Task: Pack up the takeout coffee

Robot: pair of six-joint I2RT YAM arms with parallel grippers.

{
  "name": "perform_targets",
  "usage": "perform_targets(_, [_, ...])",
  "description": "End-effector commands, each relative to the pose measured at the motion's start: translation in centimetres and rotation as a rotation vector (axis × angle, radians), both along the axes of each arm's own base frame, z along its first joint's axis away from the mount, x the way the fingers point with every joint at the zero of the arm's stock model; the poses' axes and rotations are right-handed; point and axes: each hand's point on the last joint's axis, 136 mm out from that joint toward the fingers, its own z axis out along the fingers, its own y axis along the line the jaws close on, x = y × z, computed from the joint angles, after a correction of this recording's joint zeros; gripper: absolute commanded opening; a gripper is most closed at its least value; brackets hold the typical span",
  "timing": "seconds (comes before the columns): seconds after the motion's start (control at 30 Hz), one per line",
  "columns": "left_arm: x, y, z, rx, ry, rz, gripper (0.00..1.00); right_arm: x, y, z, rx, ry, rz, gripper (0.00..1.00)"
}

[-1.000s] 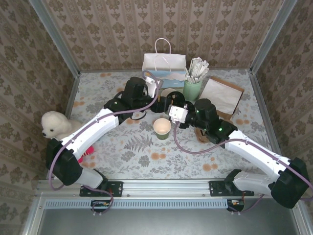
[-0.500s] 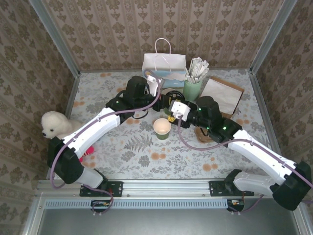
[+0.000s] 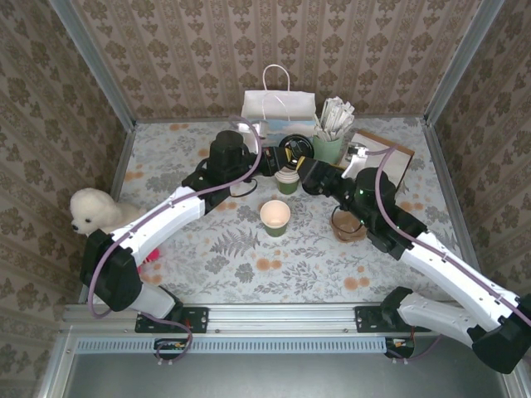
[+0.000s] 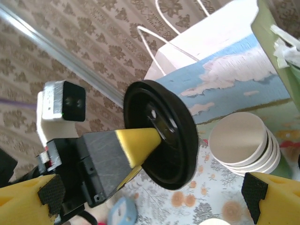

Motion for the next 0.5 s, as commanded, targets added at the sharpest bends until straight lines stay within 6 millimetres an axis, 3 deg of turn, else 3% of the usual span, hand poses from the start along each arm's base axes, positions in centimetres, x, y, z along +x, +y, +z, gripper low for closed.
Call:
perform_targets(0.0, [0.5,0.0,2.7,-0.123,0.000,0.036,0.00,1.1,-0.4,2.4,0.169,-0.053,-0.066,1.00])
perform_targets(0.23, [0.2,-0.3,3.4,-0.148,-0.023,0.036,0.00,3.7,0.7,1.9,0.073,-0.058,-0.104,0.96])
perform_targets(0.37, [0.2,-0.2,3.1,-0.145,-0.011,0.045,0.00,4.3,0.4,2.9,0.034,-0.116,-0.131,0.84])
perform_targets(0.47, [0.4,-0.2,2.9,-0.147,-0.004,0.051,0.00,4.6,-0.1,2.7,0.032,-0.124,-0.163,0.68])
